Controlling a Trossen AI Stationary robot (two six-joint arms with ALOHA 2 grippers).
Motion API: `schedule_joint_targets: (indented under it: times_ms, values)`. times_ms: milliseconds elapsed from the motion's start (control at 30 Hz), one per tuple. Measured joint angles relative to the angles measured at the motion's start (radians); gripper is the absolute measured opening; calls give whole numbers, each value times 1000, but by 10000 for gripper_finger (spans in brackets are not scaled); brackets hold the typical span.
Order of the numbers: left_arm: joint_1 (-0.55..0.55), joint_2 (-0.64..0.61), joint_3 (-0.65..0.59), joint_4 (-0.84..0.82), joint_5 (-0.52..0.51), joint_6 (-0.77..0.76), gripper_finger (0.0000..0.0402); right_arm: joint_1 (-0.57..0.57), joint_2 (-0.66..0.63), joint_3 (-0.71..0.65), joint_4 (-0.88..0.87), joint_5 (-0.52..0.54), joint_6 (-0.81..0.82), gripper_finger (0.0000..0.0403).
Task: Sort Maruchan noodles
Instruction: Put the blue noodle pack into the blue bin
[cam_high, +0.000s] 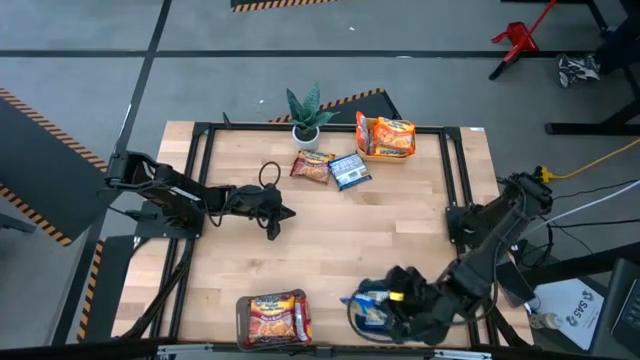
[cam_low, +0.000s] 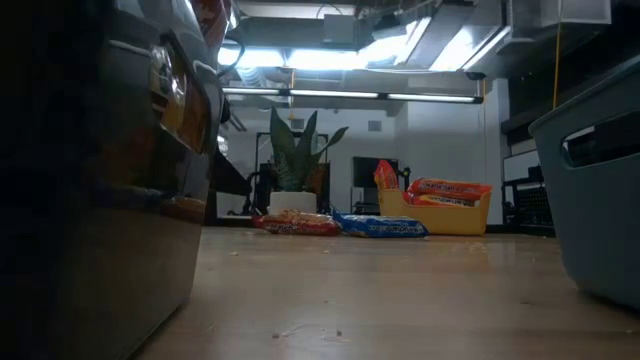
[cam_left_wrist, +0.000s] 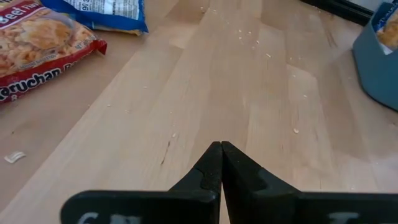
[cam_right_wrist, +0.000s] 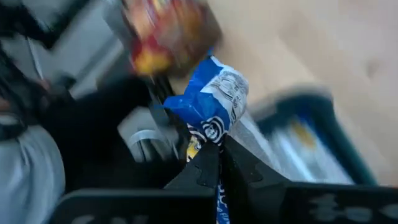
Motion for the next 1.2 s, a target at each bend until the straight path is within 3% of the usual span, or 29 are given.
schedule_joint_targets:
  times_ms: [133, 367, 733, 1033, 1200]
  values:
    - [0, 0, 0, 0, -1, -1, 0, 32, 3, 0, -73, -114, 97, 0]
    - [0, 0, 0, 1, -30, -2, 0, 14, 5, 0, -126, -245, 100, 0]
    - [0, 0, 0, 0, -51, 8, 0, 15, 13, -1, -102, -357, 119, 0]
    - [0, 1, 0, -1, -51, 9, 0, -14, 26, -3, -101, -342, 89, 0]
    - [0, 1, 0, -2, -50, 9, 0, -32, 59, -3, -100, -386, 60, 0]
